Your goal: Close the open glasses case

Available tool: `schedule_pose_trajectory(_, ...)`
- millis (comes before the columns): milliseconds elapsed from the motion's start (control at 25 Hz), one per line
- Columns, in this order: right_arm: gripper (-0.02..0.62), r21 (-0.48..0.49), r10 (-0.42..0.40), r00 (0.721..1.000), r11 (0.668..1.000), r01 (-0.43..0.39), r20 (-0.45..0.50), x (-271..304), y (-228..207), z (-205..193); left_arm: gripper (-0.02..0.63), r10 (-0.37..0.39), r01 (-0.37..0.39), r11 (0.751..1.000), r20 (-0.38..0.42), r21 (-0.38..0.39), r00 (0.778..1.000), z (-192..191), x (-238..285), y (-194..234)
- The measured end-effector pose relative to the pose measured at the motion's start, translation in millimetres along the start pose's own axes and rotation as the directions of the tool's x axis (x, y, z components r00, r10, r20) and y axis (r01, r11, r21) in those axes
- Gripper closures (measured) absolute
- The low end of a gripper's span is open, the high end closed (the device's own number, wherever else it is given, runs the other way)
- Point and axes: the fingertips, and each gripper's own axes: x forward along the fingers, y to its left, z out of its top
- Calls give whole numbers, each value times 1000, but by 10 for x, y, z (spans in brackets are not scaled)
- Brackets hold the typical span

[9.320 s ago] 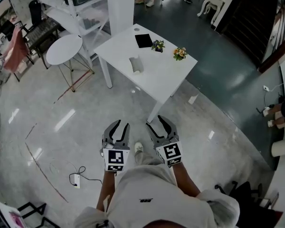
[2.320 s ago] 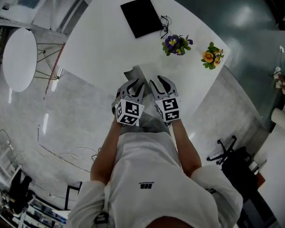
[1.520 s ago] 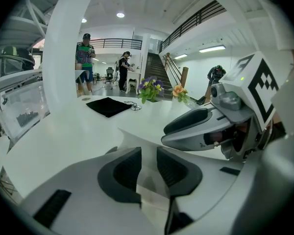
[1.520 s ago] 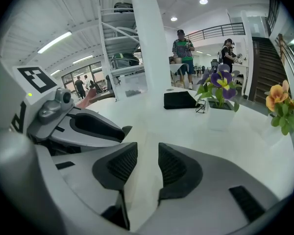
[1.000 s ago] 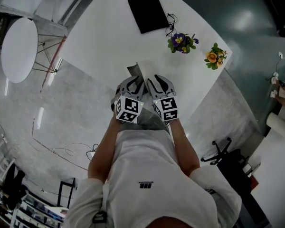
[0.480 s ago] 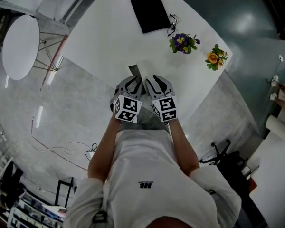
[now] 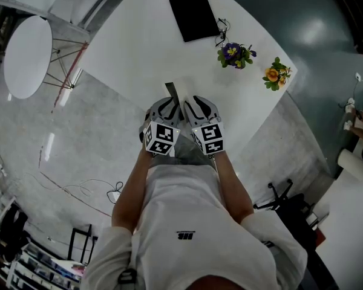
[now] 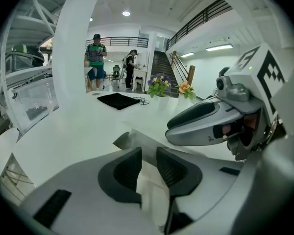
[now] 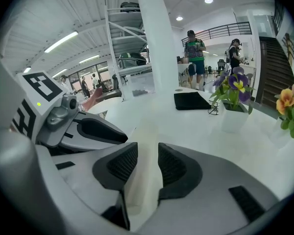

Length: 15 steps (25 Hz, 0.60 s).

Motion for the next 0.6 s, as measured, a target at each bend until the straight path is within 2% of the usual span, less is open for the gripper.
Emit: schedule_pose_trajectory(600, 463, -13, 21, 1000, 1000, -21, -6, 56, 127, -18, 499, 23, -23, 1000, -26, -21, 999, -163, -49, 78)
